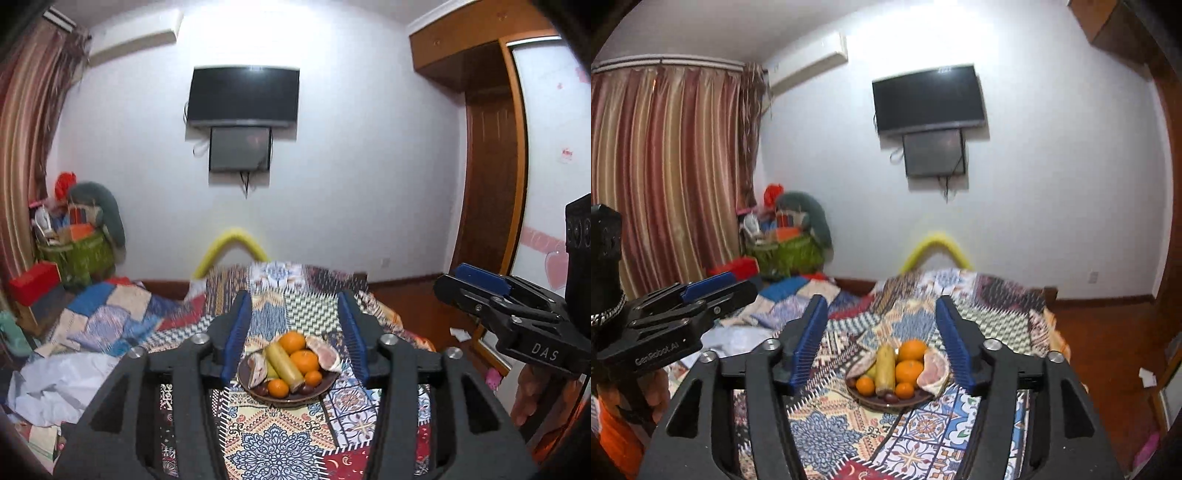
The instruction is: Organize fruits
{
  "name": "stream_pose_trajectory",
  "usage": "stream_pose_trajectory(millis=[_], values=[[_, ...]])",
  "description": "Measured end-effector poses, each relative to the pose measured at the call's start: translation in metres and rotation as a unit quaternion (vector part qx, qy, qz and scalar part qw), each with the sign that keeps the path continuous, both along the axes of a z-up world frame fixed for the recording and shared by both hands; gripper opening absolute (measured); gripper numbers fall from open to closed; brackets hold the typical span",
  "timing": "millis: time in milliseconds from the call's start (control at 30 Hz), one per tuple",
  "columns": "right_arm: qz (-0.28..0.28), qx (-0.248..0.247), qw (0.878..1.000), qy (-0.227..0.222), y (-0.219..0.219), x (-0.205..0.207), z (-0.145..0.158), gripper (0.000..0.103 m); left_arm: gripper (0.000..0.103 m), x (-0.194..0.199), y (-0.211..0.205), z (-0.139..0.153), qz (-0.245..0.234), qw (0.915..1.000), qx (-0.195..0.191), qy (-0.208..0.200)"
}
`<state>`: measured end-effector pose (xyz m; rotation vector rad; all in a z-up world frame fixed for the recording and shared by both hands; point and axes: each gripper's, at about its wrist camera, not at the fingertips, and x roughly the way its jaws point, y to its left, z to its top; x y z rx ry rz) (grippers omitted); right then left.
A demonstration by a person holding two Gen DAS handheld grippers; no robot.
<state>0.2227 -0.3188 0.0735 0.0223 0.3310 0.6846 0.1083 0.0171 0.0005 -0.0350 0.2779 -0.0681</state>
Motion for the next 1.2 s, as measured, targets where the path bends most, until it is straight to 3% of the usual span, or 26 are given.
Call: stream_pose_trajectory(millis=[267, 333, 433, 567, 733, 1200], values=[[-0.025, 0.015, 0.999, -0.035, -0.006, -0.027, 0.012, 0.085, 0.071, -0.046, -0.008, 0.015, 0.009, 0.9995, 0.001, -0.029], [-0.029, 0.015, 0.999, -0.037, -0.006, -0.031, 0.011, 0.089, 0.082, -0.051, -0.009, 0.016, 0.012, 0.9994, -0.001, -0.032], [-0.037, 0.02, 0.998, -0.038, -0.005, -0.036, 0.008, 0.102, 0.083, -0.058, -0.012, 0.017, 0.016, 0.9991, 0.007, -0.037], [-0.043, 0.014, 0.998, -0.041, -0.008, -0.044, 0.008, 0.103, 0.093, -0.061, -0.014, 0.016, 0.021, 0.9989, 0.01, -0.041], [-0.045, 0.013, 0.998, -0.043, -0.012, -0.052, 0.009, 0.103, 0.097, -0.067, -0.014, 0.014, 0.026, 0.9986, 0.008, -0.045], [-0.047, 0.013, 0.998, -0.045, -0.015, -0.056, 0.007, 0.103, 0.1, -0.068, -0.014, 0.01, 0.027, 0.9986, 0.006, -0.045]])
